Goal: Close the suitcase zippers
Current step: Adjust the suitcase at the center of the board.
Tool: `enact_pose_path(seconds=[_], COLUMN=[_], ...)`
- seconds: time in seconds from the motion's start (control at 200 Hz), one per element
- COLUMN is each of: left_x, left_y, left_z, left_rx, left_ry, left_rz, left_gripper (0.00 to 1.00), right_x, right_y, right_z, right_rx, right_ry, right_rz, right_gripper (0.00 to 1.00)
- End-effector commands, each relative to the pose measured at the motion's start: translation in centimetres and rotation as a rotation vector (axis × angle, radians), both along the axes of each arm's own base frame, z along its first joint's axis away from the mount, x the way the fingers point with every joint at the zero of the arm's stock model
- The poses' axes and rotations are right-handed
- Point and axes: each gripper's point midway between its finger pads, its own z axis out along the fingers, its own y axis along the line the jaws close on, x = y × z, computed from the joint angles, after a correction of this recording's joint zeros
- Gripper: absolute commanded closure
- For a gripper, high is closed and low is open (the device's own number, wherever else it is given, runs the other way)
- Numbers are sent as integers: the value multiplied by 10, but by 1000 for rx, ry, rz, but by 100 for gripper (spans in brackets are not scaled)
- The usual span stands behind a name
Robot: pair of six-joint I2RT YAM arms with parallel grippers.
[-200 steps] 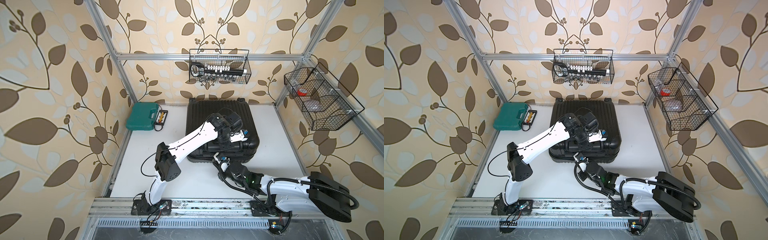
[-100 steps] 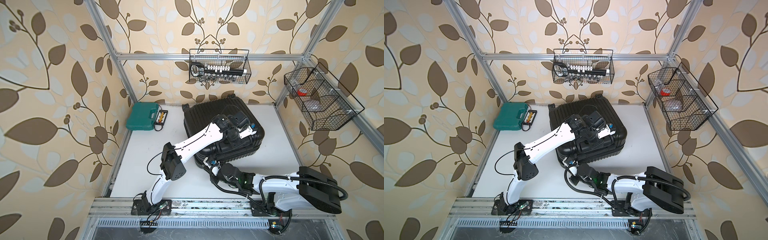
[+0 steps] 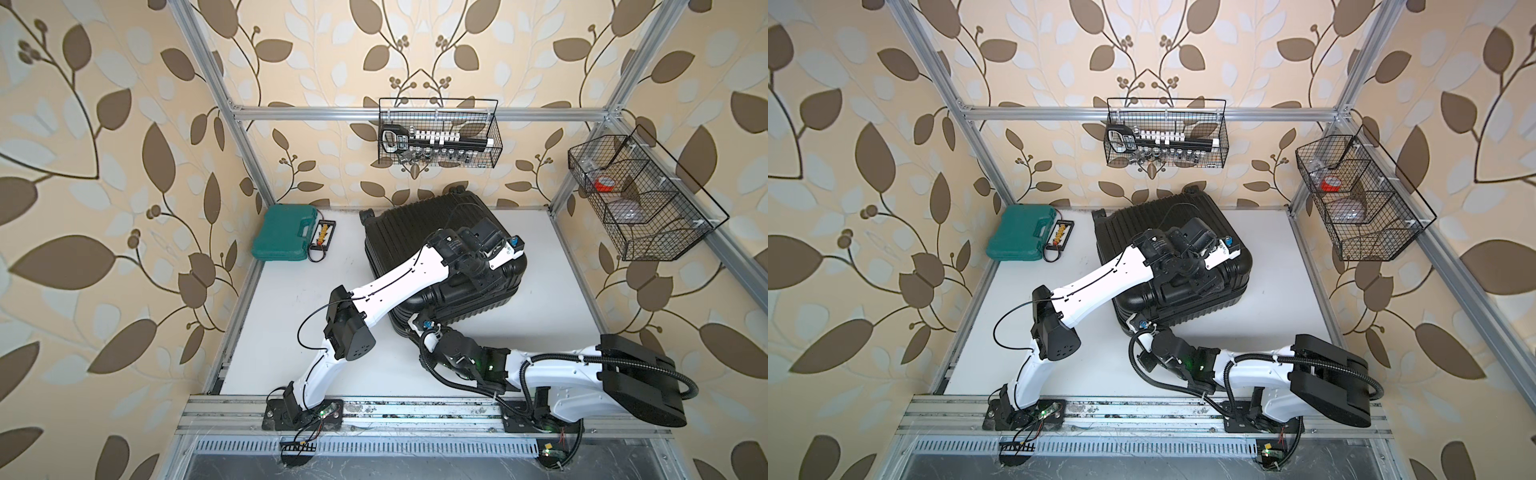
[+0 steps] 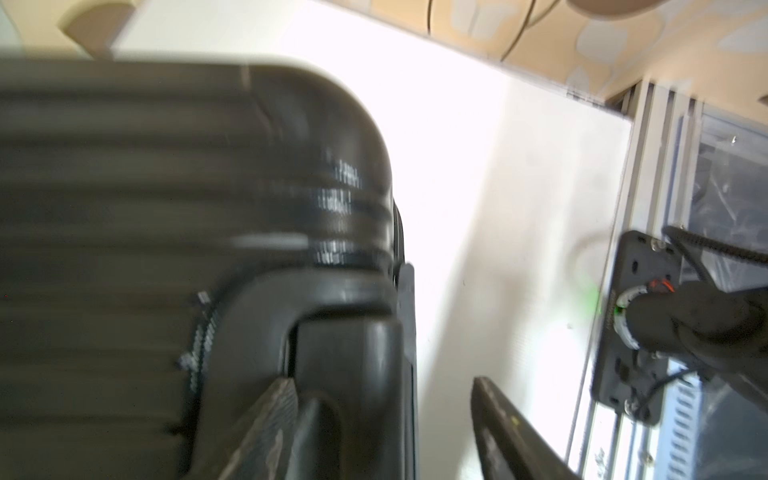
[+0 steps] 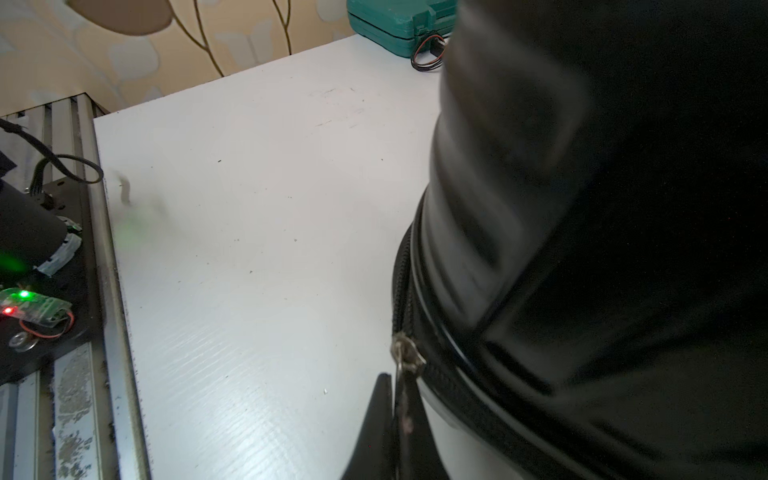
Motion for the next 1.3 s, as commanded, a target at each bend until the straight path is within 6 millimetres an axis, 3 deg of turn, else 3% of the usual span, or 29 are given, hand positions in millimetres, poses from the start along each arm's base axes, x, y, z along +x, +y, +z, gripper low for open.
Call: enact_pose_path(seconds=[0.0,0.175,0.305,0.545,0.65,0.81,0.985,1.15,1.295], left_x=[38,64,109,181,203,230,247,243,220], left_y=[21,66,134,289,329,351,341,335,336], left_z=[79,110,120,94,72,38,2,-31,-52], left_rx=[-149,-194,-233,-168,-146,-132,-78,-27,36], left_ry=[-212,-262,-227,-134,-84,7,69,165,258], left_rz=[118,276,537,990,1078,1091,1006,964,946], left_gripper=[25,21,21,29,34,42,41,49,60], right_x=[-18,-17,-12,-1,3,5,8,13,24], right_y=[2,-26,-48,-91,-105,-114,-113,-109,-108], right_z=[5,-7,-11,-12,-12,-9,-4,-4,-3], right_rx=[71,69,50,47,60,75,75,64,58], right_ry=[57,82,83,85,95,96,90,103,120], right_rz=[20,-69,-146,-322,-369,-388,-381,-376,-368], right_gripper=[100,100,100,100,100,100,100,100,100])
